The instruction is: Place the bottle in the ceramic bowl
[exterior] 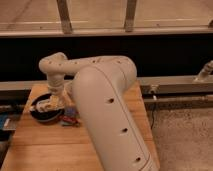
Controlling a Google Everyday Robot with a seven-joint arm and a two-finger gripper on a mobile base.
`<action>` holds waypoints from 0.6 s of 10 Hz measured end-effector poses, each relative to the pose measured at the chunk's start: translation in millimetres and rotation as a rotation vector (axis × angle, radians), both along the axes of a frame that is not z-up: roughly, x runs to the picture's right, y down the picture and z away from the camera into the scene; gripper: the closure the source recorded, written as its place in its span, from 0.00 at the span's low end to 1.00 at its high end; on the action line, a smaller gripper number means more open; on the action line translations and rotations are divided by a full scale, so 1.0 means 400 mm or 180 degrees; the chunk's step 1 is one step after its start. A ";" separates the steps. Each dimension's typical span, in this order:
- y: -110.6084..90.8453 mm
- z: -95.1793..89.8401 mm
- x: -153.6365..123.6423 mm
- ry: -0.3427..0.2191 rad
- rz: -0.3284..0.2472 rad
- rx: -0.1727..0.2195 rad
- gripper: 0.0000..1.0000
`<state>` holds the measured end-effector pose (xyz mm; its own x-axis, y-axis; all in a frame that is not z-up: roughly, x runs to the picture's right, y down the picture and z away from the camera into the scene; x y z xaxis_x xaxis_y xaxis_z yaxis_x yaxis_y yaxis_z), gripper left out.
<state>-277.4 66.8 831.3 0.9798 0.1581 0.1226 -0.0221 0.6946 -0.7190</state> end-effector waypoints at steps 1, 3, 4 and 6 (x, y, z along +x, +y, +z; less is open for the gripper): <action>0.004 0.008 -0.004 -0.0004 -0.0018 -0.0050 0.64; 0.010 0.016 -0.011 -0.0021 -0.0038 -0.0096 0.46; 0.012 0.018 -0.009 -0.0027 -0.0044 -0.0116 0.36; 0.012 0.021 -0.008 -0.0052 -0.0050 -0.0139 0.21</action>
<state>-280.6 71.5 839.8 0.9801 0.1482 0.1319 0.0005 0.6628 -0.7488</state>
